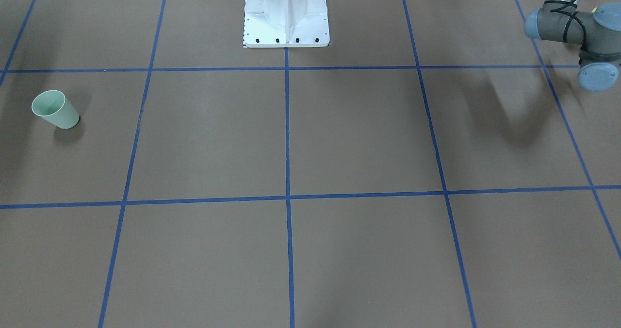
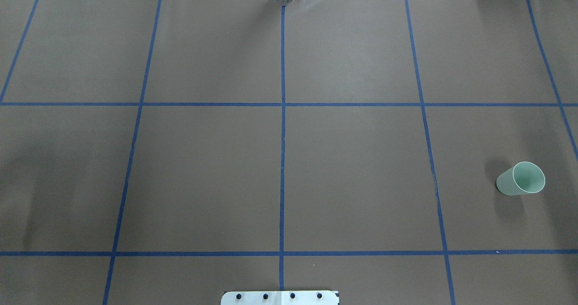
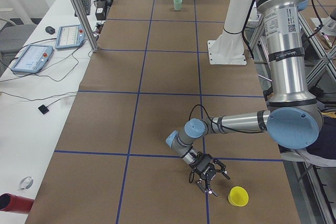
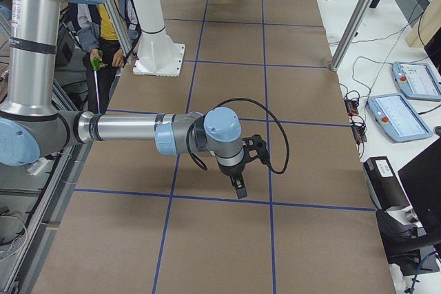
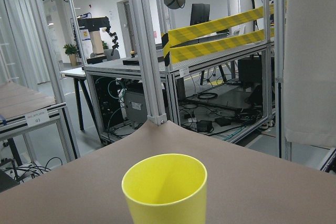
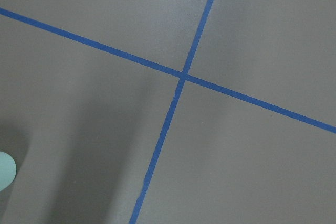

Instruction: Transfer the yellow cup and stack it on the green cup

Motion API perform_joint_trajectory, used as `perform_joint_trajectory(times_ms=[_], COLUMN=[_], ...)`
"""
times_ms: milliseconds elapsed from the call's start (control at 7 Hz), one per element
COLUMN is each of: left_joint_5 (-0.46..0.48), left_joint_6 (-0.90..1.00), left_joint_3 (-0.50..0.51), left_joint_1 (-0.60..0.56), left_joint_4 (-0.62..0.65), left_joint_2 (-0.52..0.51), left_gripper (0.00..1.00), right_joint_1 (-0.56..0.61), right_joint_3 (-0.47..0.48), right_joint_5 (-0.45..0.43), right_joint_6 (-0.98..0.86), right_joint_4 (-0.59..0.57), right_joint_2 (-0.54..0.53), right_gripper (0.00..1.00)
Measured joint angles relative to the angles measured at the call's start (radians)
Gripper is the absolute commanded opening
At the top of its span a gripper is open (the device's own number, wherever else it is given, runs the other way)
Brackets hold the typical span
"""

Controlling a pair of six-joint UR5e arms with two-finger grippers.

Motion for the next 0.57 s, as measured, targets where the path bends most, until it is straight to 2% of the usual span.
perform_joint_trajectory(times_ms=[571], left_joint_5=[-0.132], left_joint_6=[-0.026], left_joint_3=[0.121], left_joint_1=[0.006], left_joint_4=[-0.027], left_joint_2=[0.004], left_gripper=[1.00], right_joint_1=[-0.010], right_joint_3=[0.000], right_joint_5=[0.001], right_joint_6=[0.000], right_joint_4=[0.015], right_joint_2=[0.000], right_gripper=[1.00])
